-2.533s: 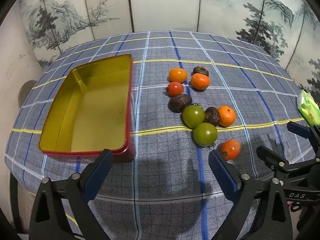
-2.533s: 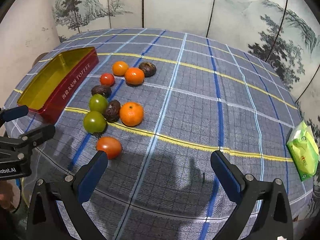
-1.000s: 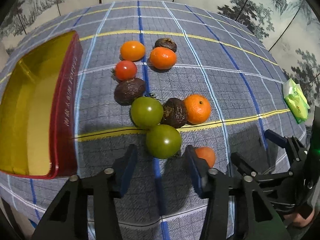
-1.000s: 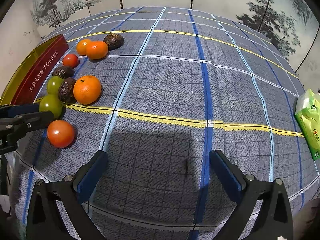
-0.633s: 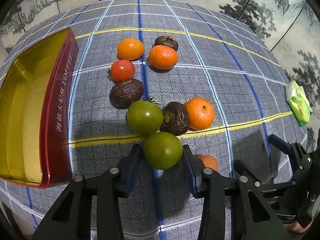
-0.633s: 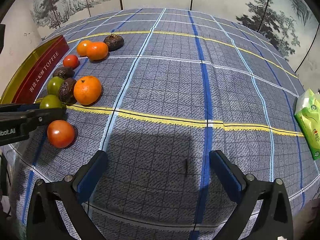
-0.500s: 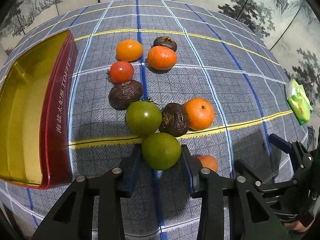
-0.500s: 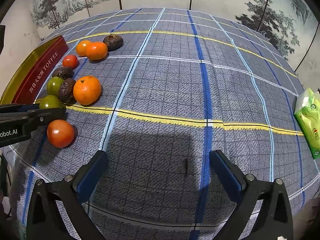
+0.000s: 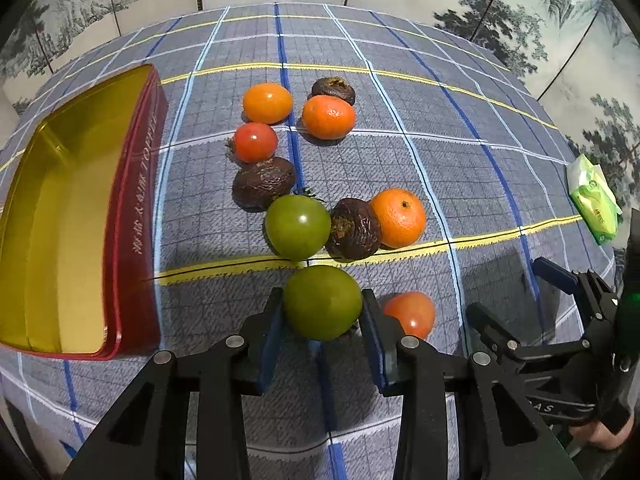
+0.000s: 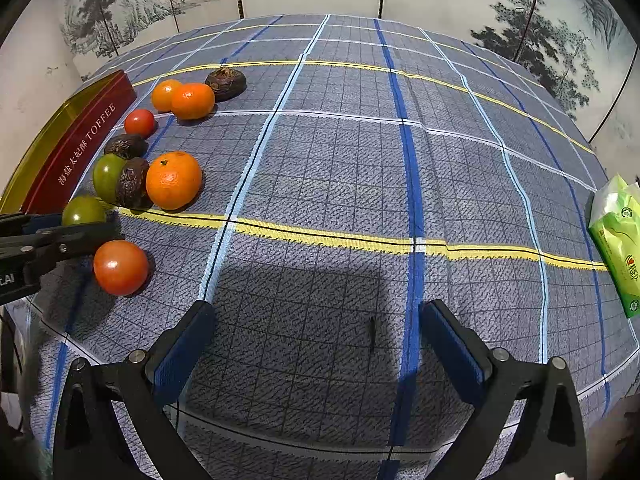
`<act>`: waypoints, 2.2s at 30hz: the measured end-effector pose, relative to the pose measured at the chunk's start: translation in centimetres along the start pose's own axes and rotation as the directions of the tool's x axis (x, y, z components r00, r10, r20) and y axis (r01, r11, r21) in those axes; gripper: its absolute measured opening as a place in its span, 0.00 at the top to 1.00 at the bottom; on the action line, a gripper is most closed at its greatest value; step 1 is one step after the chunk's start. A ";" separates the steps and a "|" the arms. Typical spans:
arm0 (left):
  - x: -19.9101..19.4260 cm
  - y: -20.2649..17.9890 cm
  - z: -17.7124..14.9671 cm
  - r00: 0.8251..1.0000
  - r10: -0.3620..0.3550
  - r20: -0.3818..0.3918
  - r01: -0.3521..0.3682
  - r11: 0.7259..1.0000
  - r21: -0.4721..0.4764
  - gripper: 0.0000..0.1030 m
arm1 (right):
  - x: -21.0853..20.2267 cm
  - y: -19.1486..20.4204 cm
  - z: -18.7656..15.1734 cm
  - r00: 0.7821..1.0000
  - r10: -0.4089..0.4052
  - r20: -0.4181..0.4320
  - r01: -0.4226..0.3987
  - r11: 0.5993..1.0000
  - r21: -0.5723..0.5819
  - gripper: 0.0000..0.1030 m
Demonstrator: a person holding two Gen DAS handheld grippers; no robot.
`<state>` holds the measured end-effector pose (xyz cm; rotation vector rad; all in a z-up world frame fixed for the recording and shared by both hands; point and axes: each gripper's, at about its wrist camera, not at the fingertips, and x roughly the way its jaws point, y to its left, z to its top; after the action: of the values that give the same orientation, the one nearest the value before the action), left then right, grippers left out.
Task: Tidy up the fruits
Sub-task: 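Move the left gripper to the large green tomato and close on it, then carry the green tomato with the left gripper into the tin and release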
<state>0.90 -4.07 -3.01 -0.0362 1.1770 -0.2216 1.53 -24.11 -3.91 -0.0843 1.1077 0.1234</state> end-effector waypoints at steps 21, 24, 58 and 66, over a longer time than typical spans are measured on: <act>-6.0 2.8 1.8 0.993 0.016 0.119 -0.012 1.000 -0.027 0.63 | 0.1 -0.1 -0.2 1.000 0.004 0.006 -0.004 1.000 -0.010 0.00; -6.6 4.3 2.3 0.989 0.051 0.136 -0.044 0.998 -0.050 0.63 | 0.1 -0.1 -0.1 1.000 0.001 0.002 -0.001 1.000 -0.005 0.00; -2.9 17.9 -0.7 0.970 0.243 0.015 -0.233 0.945 -0.231 0.63 | 0.4 -0.1 0.3 0.999 -0.006 -0.045 0.006 1.000 0.003 0.00; -2.3 17.9 -1.2 0.968 0.253 0.011 -0.243 0.942 -0.230 0.63 | 0.6 -0.2 0.4 0.998 -0.011 -0.066 0.012 1.000 0.013 0.00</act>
<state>1.71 14.01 -3.96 -0.0916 1.1500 0.1368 2.20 -24.19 -4.22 -0.0831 1.1731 0.1039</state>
